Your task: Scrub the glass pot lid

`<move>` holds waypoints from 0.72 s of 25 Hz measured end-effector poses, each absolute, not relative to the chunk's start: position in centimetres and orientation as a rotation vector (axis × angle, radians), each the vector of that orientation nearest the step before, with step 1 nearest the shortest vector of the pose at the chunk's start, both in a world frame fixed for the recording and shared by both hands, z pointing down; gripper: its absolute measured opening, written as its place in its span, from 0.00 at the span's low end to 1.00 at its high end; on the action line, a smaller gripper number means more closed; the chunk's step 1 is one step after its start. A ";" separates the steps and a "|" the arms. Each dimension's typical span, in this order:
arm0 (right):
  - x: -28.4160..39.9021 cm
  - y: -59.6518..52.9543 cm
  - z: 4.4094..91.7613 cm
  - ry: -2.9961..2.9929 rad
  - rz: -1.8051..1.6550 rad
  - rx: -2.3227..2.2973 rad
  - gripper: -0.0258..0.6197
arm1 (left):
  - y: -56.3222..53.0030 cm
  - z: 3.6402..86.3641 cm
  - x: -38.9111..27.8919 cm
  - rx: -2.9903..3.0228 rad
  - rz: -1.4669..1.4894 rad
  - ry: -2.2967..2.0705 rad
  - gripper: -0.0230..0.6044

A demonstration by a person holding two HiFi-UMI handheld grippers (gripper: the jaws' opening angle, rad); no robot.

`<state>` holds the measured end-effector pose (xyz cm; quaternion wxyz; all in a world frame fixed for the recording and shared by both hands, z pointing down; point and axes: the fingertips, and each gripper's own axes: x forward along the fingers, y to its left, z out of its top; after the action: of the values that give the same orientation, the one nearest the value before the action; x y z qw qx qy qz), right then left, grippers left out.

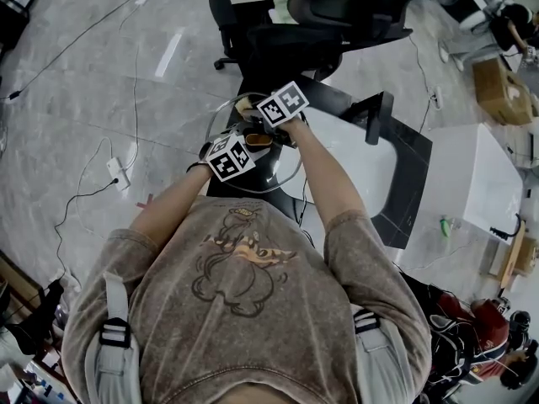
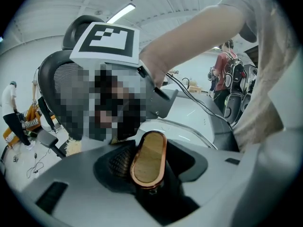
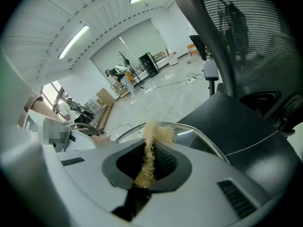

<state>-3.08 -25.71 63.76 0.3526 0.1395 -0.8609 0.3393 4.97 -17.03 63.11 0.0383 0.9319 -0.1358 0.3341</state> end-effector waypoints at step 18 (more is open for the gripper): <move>2.1 -23.5 63.6 -2.226 0.812 0.388 0.10 | -16.9 63.2 4.9 2.815 1.059 -0.358 0.37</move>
<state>2.08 -23.55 63.58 0.3618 0.1505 -0.8644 0.3152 4.93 -16.88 63.22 0.0561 0.9279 -0.1180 0.3491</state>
